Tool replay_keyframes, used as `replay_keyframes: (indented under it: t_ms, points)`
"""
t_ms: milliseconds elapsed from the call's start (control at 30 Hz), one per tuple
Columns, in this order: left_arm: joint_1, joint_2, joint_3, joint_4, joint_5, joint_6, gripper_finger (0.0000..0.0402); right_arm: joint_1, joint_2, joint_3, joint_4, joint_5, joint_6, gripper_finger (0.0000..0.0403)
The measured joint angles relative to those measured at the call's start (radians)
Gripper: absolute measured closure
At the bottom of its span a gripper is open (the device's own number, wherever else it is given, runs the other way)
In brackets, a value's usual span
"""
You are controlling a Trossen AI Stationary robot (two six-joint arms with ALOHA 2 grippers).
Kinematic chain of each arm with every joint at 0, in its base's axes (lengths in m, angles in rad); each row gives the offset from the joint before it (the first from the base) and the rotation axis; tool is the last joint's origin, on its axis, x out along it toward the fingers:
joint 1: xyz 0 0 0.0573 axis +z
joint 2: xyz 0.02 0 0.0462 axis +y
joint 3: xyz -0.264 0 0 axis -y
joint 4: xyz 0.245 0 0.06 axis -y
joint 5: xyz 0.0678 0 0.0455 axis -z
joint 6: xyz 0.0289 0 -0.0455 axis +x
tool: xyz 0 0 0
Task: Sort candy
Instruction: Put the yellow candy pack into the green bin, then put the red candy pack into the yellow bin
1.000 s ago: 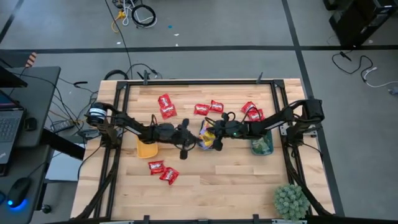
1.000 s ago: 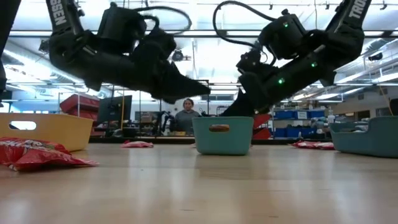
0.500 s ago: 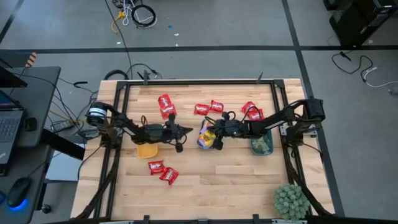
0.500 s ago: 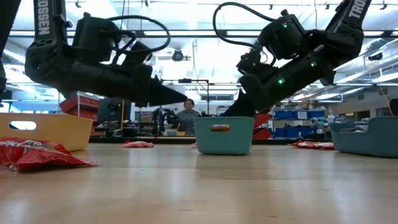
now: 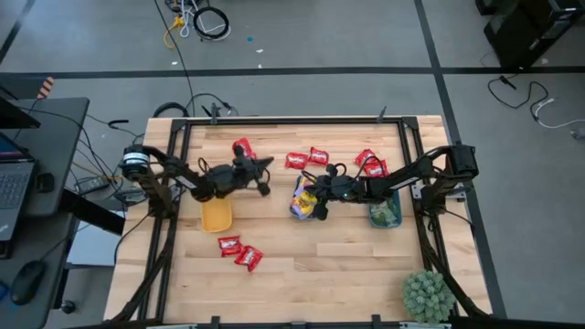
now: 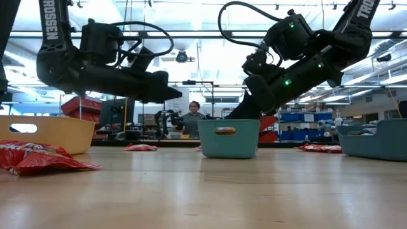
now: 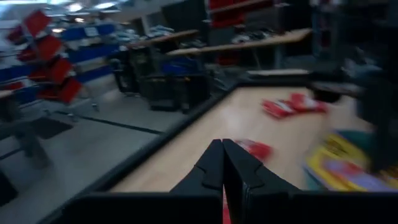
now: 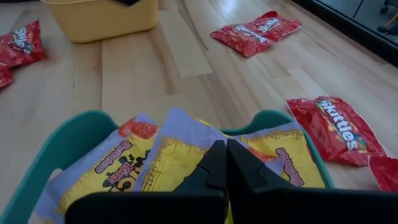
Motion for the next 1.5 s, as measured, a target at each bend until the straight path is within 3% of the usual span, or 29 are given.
replay_keyframes:
  t_ms: [133, 500, 667, 1067, 1333, 1500]
  points:
    - [0.096, -0.004, 0.0, 0.068, 0.006, -0.006, 0.0401, 0.0, 0.0, 0.0, 0.002, 0.0, -0.003, 0.0403]
    - [0.341, -0.003, 0.075, 0.056, 0.251, -0.022, 0.0401, 0.0, 0.0, 0.0, 0.067, 0.001, -0.018, 0.0403]
    - [0.408, -0.003, 0.1, 0.028, 0.294, -0.004, 0.0401, -0.023, 0.022, 0.0, 0.083, 0.001, 0.011, 0.0403]
    - [0.452, 0.036, 0.138, -0.029, 0.338, -0.011, 0.0401, -0.045, 0.02, 0.011, 0.065, 0.054, 0.052, 0.0403]
    - [0.461, 0.169, 0.138, 0.176, 0.338, -0.006, 0.0401, -0.045, 0.02, 0.012, 0.066, 0.054, 0.034, 0.0403]
    - [0.463, 0.165, 0.139, 0.196, 0.346, 0.01, 0.0401, -0.045, 0.02, 0.012, 0.065, 0.054, 0.028, 0.0403]
